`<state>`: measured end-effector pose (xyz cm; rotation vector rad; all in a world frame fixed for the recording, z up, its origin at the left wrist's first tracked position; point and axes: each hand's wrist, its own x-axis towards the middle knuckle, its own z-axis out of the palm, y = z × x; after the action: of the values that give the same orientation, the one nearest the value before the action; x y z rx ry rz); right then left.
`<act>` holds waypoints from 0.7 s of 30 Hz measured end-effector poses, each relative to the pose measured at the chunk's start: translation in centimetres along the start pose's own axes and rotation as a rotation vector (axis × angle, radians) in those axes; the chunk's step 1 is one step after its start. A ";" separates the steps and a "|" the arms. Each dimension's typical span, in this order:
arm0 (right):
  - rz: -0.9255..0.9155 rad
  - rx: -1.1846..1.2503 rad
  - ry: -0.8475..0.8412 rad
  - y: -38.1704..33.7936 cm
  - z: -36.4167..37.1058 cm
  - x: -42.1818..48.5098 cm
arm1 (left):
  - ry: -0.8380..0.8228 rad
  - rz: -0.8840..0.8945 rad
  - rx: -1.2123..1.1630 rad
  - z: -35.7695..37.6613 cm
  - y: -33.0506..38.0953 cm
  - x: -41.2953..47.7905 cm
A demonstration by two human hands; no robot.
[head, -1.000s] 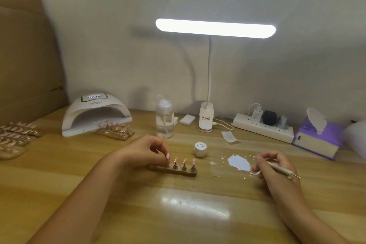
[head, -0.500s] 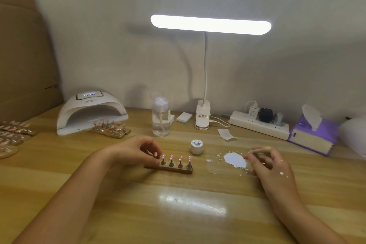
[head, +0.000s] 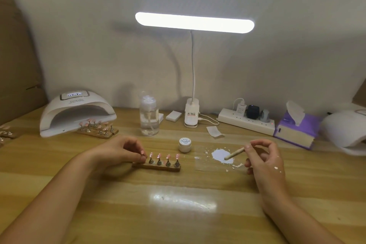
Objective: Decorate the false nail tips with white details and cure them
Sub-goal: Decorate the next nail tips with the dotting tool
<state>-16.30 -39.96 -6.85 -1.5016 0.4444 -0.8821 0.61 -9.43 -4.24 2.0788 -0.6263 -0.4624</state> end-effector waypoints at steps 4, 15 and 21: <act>0.051 0.081 0.059 0.0 0.1 0.1 | 0.031 -0.018 -0.098 -0.1 0.1 0.0; 0.200 0.150 0.056 -0.7 -0.3 0.5 | 0.527 0.302 -0.141 2.9 7.0 -0.7; 0.095 -0.004 0.012 -0.5 -0.4 0.6 | 0.302 0.386 0.047 13.7 8.9 -0.1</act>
<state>-16.28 -40.57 -6.28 -1.4675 0.5219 -0.8160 -9.09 -22.54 -4.08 1.9560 -0.8350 0.0855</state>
